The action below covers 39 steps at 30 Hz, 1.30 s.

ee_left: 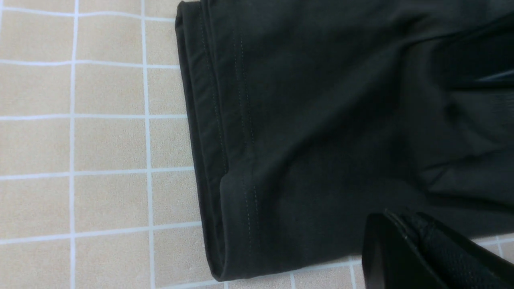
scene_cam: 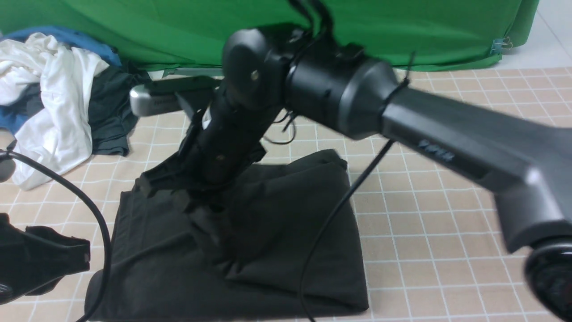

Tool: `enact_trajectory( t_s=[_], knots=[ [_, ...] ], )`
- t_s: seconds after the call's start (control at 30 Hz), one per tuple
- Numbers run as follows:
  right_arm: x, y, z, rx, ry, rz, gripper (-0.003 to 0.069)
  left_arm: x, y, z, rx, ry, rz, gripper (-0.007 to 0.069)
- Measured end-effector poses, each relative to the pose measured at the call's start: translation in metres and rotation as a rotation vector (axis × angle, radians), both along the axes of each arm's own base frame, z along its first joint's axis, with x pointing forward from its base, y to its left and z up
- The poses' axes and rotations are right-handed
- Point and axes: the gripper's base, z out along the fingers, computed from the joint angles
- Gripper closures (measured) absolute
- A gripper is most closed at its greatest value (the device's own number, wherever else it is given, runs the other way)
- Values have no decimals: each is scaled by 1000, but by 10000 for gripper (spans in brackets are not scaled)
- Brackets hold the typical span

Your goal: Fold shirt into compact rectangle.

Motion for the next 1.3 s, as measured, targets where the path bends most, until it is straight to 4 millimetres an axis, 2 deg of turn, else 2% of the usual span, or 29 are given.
enact_trajectory(
  t_s=[0.1,0.2,0.23,0.3,0.43,0.47,0.53,0.6,0.67,0.7,0.77,0.8,0.83,0.93,1.07,1.2,1.23,1.27,1.3],
  knots=[
    [4,12,-13,20,-5,-12,543,0,0,0,0,1,0,606],
    [6,18,-21,40,-7,-29,507,0,0,0,-1,1,0,606],
    [8,21,-24,58,-12,-44,445,0,0,0,-1,1,0,606],
    [10,22,-25,73,-22,-51,370,0,0,0,1,0,-3,606],
    [12,18,-15,53,-38,1,207,0,0,0,1,0,-3,606],
    [12,16,-13,47,-42,12,202,0,0,0,1,0,-3,606],
    [17,0,12,-13,-86,73,179,0,0,0,1,0,-3,606],
    [21,-12,29,-57,-127,86,205,0,0,0,1,0,-3,606],
    [29,-37,65,-88,-224,59,322,0,-1,0,-14,0,-1,606],
    [29,-43,73,-87,-242,54,369,1,-1,0,-23,3,0,606],
    [30,-61,99,-83,-298,30,530,5,-3,0,-52,21,0,606],
    [29,-64,102,-84,-307,31,559,6,-4,0,-59,31,-3,606],
    [24,-76,118,-85,-334,34,606,13,-5,3,-78,57,-12,606],
    [15,-88,123,-110,-337,50,619,27,-6,10,-82,67,-32,606],
    [2,-110,113,-191,-289,56,620,48,-13,20,-98,76,-75,606],
    [-8,-145,102,-280,-242,25,620,72,-42,20,-132,97,-179,606],
    [-9,-156,99,-294,-231,4,620,81,-57,15,-139,117,-207,606],
    [-9,-162,97,-299,-226,-7,620,82,-63,13,-139,125,-225,606],
    [-10,-176,95,-311,-219,-38,620,92,-79,0,-136,165,-239,606]
  ],
)
